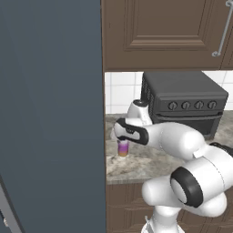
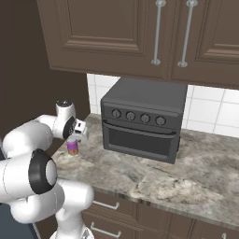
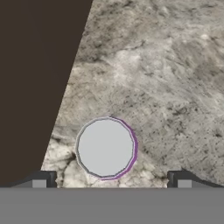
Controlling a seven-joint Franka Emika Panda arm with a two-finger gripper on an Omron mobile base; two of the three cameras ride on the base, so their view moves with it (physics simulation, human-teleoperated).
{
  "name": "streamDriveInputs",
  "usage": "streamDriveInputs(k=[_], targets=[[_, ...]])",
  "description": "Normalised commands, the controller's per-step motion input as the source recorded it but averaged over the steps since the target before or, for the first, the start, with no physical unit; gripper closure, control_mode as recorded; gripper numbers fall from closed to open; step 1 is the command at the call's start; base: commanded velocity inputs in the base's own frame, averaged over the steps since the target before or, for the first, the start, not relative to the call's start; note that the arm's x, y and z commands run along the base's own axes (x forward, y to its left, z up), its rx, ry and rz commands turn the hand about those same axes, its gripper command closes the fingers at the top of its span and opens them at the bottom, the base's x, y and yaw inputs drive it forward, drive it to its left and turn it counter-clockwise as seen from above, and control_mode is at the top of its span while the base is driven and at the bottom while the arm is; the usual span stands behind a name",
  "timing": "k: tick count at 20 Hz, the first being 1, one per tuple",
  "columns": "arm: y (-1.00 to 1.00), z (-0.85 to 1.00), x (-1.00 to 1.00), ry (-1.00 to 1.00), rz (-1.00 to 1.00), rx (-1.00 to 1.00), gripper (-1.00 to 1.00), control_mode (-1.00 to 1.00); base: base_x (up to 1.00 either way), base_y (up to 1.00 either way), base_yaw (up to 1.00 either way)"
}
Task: Four empty soda cans are scattered around the kitchen. Gather all the cans and cluster them next to the stove for recycling.
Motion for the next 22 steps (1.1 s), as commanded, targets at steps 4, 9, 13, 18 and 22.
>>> streamDriveInputs(k=[4,9,13,18,22], targets=[[0.09,-0.20,0.19,0.00,0.00,0.00,-1.00,-1.00,0.00,0.00,0.00],[0.14,0.00,0.27,0.00,0.00,0.00,-1.00,-1.00,0.00,0.00,0.00],[0.01,0.00,0.21,0.01,0.00,-0.01,-1.00,-1.00,0.00,0.00,0.00],[0.00,-0.04,0.00,0.00,0.00,0.00,-1.00,-1.00,0.00,0.00,0.00],[0.00,-0.27,0.00,0.00,0.00,0.00,-1.00,-1.00,0.00,0.00,0.00]])
